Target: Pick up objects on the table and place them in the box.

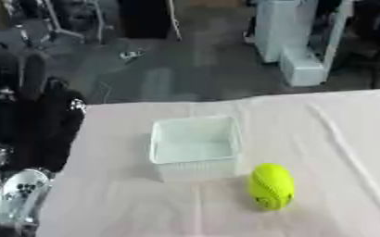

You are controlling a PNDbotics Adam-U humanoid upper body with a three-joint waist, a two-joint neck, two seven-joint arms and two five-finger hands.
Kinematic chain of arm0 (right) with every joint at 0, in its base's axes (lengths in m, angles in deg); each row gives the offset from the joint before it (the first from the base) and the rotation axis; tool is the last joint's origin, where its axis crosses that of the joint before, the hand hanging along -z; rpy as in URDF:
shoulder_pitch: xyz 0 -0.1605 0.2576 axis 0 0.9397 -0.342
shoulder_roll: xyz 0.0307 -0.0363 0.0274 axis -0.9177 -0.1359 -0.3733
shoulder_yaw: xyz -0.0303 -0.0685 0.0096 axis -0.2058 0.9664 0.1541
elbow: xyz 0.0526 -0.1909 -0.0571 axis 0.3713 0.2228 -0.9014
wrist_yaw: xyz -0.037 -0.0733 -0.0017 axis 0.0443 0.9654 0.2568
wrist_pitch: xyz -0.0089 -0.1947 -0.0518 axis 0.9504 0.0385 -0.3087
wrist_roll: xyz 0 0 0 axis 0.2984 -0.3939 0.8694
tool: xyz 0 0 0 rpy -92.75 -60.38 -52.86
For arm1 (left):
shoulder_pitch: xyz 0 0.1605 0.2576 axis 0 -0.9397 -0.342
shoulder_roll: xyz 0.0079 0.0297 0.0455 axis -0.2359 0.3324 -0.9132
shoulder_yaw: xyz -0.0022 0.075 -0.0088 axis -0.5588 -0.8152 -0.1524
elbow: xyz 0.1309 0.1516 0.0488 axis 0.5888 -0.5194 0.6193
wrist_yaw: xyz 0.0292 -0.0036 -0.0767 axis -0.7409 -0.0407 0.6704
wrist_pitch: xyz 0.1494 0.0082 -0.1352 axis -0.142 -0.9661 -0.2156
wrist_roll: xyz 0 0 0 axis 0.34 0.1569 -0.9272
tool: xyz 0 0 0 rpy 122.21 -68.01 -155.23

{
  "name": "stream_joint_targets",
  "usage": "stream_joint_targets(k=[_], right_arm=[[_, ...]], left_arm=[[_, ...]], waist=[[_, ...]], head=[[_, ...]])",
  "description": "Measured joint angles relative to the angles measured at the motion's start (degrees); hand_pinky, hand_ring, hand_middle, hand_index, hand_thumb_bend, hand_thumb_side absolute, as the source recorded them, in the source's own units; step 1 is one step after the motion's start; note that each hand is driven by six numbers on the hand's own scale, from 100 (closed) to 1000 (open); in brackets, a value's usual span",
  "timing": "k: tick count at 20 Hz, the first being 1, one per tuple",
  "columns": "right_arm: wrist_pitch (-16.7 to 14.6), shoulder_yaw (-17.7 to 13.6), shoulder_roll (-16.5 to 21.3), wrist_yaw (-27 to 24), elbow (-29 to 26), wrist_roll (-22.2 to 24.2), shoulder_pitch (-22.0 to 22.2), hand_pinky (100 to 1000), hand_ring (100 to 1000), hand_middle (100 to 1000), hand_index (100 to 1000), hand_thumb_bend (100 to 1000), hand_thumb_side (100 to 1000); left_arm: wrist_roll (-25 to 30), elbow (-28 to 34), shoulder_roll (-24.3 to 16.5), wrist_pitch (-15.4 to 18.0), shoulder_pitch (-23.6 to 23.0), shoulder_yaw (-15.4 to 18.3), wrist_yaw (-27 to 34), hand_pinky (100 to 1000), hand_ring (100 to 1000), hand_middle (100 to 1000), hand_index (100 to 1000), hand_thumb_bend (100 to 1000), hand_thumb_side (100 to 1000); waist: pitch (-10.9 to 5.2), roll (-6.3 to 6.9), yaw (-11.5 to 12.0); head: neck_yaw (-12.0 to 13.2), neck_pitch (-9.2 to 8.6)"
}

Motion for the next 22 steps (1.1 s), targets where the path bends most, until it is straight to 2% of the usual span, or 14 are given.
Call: stream_joint_targets(k=[9,13,17,20,22], right_arm=[[0.03,0.21,0.0,0.0,0.0,0.03,0.0,100,365,324,610,309,721],[0.15,0.24,0.0,-0.01,0.0,0.15,0.1,100,388,349,637,323,719],[0.5,0.25,0.43,0.17,0.0,0.5,1.08,111,507,478,762,433,681],[0.11,0.24,2.97,1.34,0.0,0.11,2.59,249,629,579,830,553,659],[-0.65,0.27,5.45,2.89,0.0,-0.65,3.66,303,695,625,860,606,651]], left_arm=[[-0.03,0.0,0.0,-0.03,0.0,0.0,0.0,100,284,436,684,125,737],[-0.03,0.0,0.01,-0.03,0.04,0.0,0.0,100,284,436,684,126,737],[-0.28,0.0,0.01,0.07,0.08,0.14,0.05,100,283,436,683,126,736],[-0.35,0.0,0.0,0.14,0.08,0.28,0.06,100,283,436,683,126,736],[-0.36,0.0,0.0,0.13,0.08,0.29,0.07,100,283,435,684,125,737]], waist=[[0.0,0.0,0.03],[0.01,0.0,0.54],[0.06,0.0,1.25],[0.04,-0.14,1.46],[-0.02,-0.38,1.54]], head=[[0.01,0.0],[0.42,0.0],[1.74,0.02],[1.84,0.1],[1.5,0.1]])
